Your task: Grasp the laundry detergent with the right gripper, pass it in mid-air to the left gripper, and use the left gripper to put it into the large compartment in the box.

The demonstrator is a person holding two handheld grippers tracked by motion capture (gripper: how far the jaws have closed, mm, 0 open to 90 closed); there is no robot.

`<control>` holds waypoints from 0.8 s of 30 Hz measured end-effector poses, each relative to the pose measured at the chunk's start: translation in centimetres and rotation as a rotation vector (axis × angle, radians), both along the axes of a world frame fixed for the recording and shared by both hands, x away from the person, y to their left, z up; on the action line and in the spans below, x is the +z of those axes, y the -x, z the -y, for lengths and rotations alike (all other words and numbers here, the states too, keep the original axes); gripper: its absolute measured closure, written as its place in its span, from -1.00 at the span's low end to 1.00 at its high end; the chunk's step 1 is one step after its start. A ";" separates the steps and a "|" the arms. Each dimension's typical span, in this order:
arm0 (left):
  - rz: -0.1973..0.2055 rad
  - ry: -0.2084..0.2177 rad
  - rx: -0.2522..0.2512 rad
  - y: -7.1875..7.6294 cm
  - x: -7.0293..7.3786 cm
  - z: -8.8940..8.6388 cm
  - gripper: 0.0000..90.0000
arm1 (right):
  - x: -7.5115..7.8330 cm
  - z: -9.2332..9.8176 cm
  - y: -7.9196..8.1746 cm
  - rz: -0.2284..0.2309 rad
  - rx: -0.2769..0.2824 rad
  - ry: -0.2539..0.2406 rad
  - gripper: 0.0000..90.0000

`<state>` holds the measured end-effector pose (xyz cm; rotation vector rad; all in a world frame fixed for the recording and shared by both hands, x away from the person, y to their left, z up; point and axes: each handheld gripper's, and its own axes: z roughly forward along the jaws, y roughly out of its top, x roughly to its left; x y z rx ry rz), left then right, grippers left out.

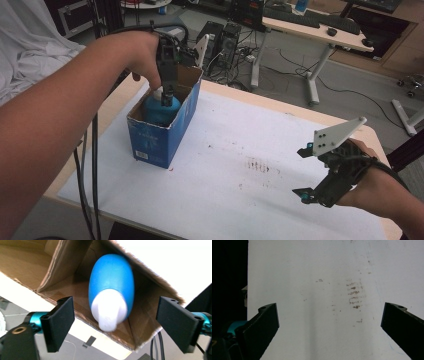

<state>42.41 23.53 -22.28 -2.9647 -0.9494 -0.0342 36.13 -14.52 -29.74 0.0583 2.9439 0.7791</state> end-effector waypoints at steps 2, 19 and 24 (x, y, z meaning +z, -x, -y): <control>0.003 0.006 -0.016 0.2 0.8 0.5 -0.74 | 0.1 -0.1 -0.1 -0.004 0.002 0.006 -0.98; -0.025 0.053 -0.241 1.8 2.3 7.3 -0.87 | 1.7 0.6 -1.7 -0.040 0.011 0.107 -0.98; -0.052 0.066 -0.282 1.7 1.6 8.7 -0.87 | 1.9 1.0 -2.6 -0.071 0.004 0.137 -0.98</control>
